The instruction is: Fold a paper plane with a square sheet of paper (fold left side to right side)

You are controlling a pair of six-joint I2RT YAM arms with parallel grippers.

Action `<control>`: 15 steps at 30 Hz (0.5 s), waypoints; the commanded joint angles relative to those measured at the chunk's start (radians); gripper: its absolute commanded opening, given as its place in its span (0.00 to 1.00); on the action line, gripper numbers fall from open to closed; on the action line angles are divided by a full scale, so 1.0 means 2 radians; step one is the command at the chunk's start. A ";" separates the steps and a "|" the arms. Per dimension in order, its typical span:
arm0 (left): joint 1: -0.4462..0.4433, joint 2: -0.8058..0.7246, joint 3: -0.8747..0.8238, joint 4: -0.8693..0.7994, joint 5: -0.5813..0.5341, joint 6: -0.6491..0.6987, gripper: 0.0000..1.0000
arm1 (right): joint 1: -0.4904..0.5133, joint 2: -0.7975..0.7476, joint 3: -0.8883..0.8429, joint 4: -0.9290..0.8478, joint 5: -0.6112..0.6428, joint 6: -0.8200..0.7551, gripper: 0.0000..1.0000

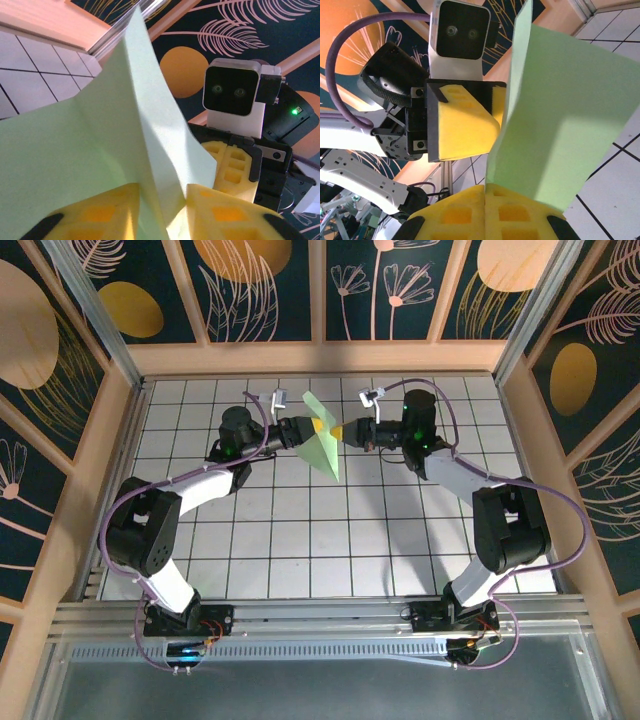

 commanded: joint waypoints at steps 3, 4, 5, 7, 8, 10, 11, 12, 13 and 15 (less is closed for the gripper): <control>-0.002 -0.001 0.012 0.016 -0.008 0.004 0.20 | 0.003 -0.005 0.009 -0.039 0.026 -0.031 0.03; -0.002 -0.001 0.012 0.018 -0.009 0.001 0.18 | 0.004 -0.006 0.009 -0.044 0.029 -0.034 0.05; -0.002 -0.002 0.012 0.022 -0.010 -0.001 0.16 | 0.003 -0.007 0.009 -0.048 0.033 -0.036 0.05; -0.002 -0.001 0.010 0.028 -0.012 -0.007 0.13 | 0.002 -0.012 0.009 -0.055 0.039 -0.040 0.08; -0.003 -0.002 0.009 0.030 -0.012 -0.007 0.12 | 0.001 -0.013 0.009 -0.058 0.042 -0.042 0.10; -0.002 -0.002 0.008 0.033 -0.015 -0.009 0.10 | 0.000 -0.021 0.008 -0.064 0.051 -0.046 0.13; -0.002 -0.002 0.006 0.034 -0.016 -0.010 0.09 | -0.001 -0.026 0.007 -0.066 0.055 -0.048 0.15; -0.002 -0.003 0.005 0.037 -0.018 -0.012 0.08 | -0.002 -0.033 0.004 -0.068 0.060 -0.050 0.17; -0.002 -0.003 0.003 0.041 -0.018 -0.013 0.06 | -0.004 -0.041 0.001 -0.071 0.066 -0.052 0.19; -0.002 -0.003 0.001 0.047 -0.018 -0.017 0.05 | -0.007 -0.057 -0.007 -0.076 0.077 -0.057 0.25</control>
